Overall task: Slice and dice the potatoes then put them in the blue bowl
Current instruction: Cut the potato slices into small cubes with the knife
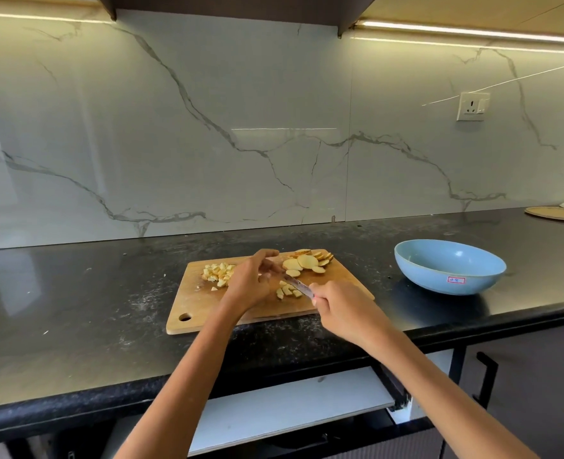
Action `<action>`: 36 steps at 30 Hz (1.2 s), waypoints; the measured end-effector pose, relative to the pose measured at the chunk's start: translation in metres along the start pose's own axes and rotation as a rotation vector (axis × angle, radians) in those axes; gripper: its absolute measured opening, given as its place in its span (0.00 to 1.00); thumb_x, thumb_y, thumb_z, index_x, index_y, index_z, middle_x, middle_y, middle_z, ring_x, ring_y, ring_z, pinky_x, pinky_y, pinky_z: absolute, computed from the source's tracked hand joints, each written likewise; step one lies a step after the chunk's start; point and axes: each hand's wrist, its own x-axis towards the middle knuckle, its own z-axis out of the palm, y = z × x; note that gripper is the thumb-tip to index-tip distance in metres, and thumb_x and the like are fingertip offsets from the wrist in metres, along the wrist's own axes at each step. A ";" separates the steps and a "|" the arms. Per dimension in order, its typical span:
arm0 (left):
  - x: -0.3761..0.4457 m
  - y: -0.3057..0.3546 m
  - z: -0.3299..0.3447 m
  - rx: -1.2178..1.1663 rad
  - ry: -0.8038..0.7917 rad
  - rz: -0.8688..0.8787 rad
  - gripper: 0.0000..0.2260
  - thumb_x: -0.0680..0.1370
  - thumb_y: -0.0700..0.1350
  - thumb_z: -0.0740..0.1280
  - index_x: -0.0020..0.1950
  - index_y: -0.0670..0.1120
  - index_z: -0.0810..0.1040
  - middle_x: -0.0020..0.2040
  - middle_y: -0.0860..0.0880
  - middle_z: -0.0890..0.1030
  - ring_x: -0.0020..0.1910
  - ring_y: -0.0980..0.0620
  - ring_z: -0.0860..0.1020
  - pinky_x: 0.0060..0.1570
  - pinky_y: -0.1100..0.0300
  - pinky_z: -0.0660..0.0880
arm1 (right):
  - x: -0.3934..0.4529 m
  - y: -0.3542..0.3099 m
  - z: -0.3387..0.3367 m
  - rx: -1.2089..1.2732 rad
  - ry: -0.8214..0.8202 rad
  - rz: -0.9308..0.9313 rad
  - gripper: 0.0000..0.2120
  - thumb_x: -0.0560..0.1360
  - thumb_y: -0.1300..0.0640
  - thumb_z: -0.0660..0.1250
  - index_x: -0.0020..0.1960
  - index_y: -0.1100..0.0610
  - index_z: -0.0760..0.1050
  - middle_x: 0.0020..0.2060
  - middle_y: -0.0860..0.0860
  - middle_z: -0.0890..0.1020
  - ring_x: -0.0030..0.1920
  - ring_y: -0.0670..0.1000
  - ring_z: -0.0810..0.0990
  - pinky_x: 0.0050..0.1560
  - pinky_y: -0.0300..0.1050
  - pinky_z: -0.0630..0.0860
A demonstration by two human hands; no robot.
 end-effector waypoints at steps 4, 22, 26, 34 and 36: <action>0.001 0.000 0.005 0.007 0.007 0.030 0.19 0.76 0.32 0.62 0.67 0.41 0.69 0.54 0.46 0.80 0.52 0.54 0.76 0.51 0.67 0.71 | 0.002 0.012 -0.011 -0.006 0.053 0.027 0.11 0.81 0.58 0.55 0.49 0.58 0.75 0.32 0.48 0.72 0.29 0.43 0.69 0.26 0.35 0.59; 0.030 -0.022 0.006 0.526 -0.192 0.293 0.09 0.79 0.48 0.59 0.49 0.45 0.75 0.48 0.49 0.77 0.45 0.52 0.73 0.46 0.61 0.68 | 0.136 0.018 0.027 1.212 0.344 0.248 0.19 0.81 0.60 0.59 0.71 0.58 0.65 0.27 0.53 0.71 0.19 0.43 0.65 0.18 0.36 0.59; 0.051 -0.049 -0.017 0.738 0.035 0.109 0.10 0.79 0.52 0.58 0.48 0.49 0.76 0.49 0.52 0.79 0.52 0.52 0.75 0.52 0.58 0.62 | 0.162 0.031 0.046 1.181 0.460 0.335 0.19 0.81 0.62 0.57 0.71 0.62 0.65 0.27 0.54 0.70 0.18 0.42 0.64 0.18 0.34 0.61; 0.057 -0.054 -0.028 0.321 -0.111 0.049 0.06 0.73 0.54 0.69 0.42 0.53 0.79 0.41 0.58 0.80 0.43 0.58 0.76 0.49 0.56 0.73 | 0.168 0.050 0.057 1.099 0.538 0.324 0.18 0.81 0.61 0.57 0.71 0.61 0.66 0.28 0.53 0.72 0.17 0.41 0.66 0.19 0.32 0.63; 0.048 -0.049 -0.024 0.330 -0.243 0.086 0.06 0.70 0.56 0.71 0.41 0.56 0.78 0.40 0.60 0.79 0.42 0.62 0.75 0.47 0.62 0.72 | 0.169 0.054 0.059 1.080 0.558 0.334 0.18 0.81 0.60 0.58 0.71 0.61 0.66 0.28 0.52 0.72 0.19 0.42 0.67 0.19 0.32 0.64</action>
